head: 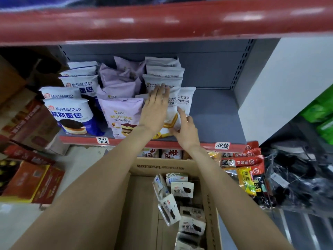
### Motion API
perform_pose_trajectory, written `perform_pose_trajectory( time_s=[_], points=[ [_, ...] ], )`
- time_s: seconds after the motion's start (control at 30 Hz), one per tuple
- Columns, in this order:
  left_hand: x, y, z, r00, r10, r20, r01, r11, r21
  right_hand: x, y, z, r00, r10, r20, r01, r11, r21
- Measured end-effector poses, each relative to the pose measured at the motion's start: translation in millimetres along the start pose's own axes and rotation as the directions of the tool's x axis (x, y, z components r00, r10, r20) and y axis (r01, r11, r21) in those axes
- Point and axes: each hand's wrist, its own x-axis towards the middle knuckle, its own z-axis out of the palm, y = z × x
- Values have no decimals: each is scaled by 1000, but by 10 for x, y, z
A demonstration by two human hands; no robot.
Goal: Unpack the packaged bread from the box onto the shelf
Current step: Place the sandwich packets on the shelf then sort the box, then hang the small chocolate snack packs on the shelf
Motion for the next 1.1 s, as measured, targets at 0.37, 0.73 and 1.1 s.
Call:
perform_pose_trajectory(
  time_s=[0.37,0.73,1.1],
  points=[
    [-1215,260,301,964,-183,-192,38,810,-585,-1135,403,-152,984,-129,-121,133,991,22],
    [-2213,265,2006,882,-111,458,382,738,-556,-1718,1607,902,955,112,276,-35,962,-270],
    [-1712,33,3287,753,250,609,-322,947,9,-936,2111,2032,975,182,128,-116,907,-406]
  ],
)
